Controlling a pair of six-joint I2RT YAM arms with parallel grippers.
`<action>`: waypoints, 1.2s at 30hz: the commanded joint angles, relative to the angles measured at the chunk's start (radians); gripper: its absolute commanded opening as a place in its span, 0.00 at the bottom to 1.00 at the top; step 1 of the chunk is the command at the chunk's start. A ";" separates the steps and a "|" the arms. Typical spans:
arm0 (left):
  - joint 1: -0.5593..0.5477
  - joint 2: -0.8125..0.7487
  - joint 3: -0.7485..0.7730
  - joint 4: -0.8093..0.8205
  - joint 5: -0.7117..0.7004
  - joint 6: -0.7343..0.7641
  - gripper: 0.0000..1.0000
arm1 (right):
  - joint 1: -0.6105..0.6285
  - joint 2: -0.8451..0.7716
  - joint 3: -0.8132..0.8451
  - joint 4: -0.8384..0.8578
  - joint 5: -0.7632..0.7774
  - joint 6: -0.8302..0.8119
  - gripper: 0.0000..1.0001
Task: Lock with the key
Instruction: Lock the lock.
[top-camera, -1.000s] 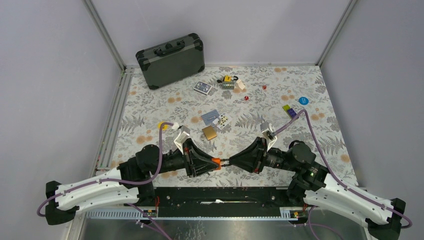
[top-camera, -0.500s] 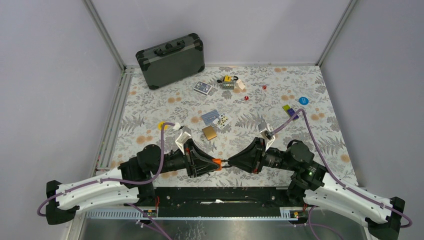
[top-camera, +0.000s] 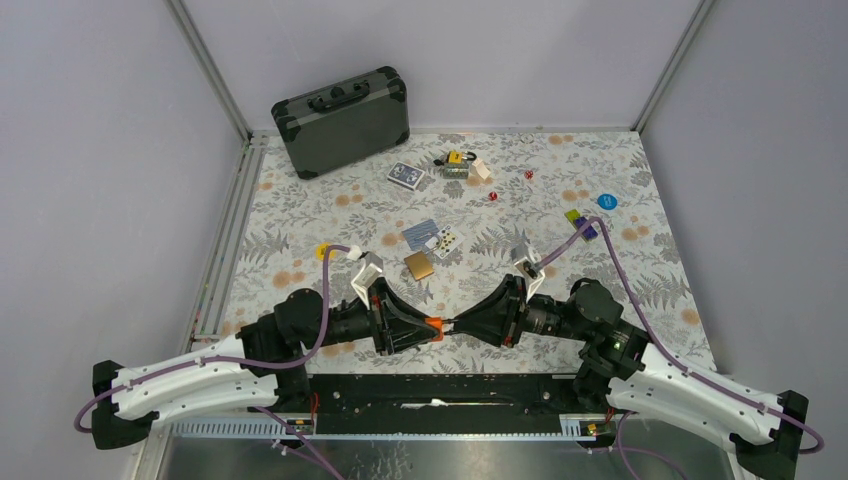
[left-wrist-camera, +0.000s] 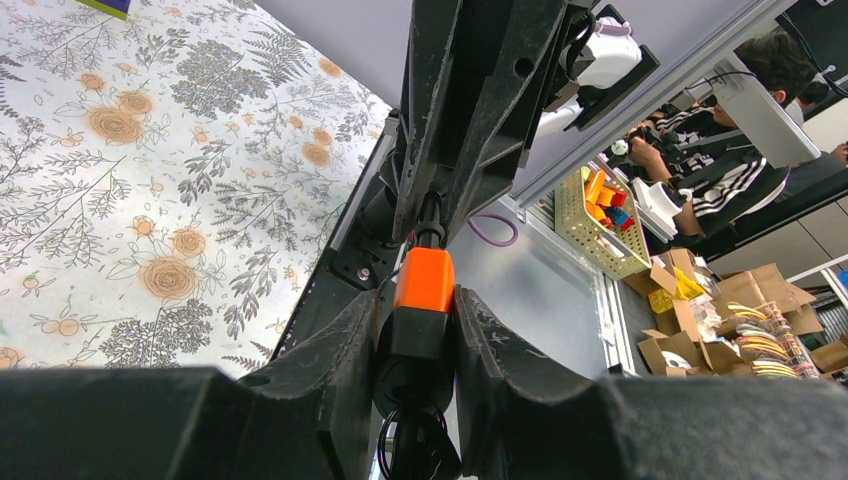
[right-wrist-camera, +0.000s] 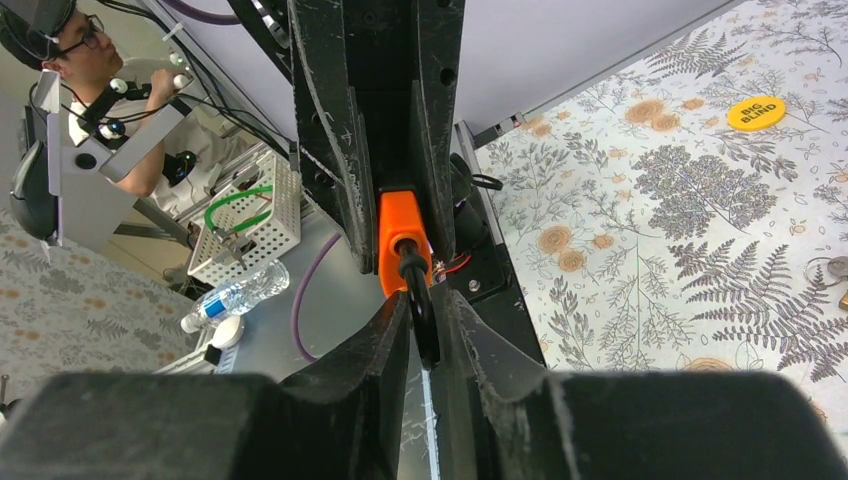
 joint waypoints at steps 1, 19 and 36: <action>0.000 -0.023 0.022 0.102 -0.009 0.009 0.00 | 0.002 0.002 0.005 0.014 -0.013 -0.009 0.26; 0.000 -0.013 0.018 0.088 -0.038 -0.016 0.00 | 0.001 -0.017 -0.005 -0.011 0.012 -0.015 0.07; 0.000 -0.001 -0.020 0.202 0.000 0.025 0.00 | 0.002 0.062 -0.010 0.036 -0.039 0.006 0.00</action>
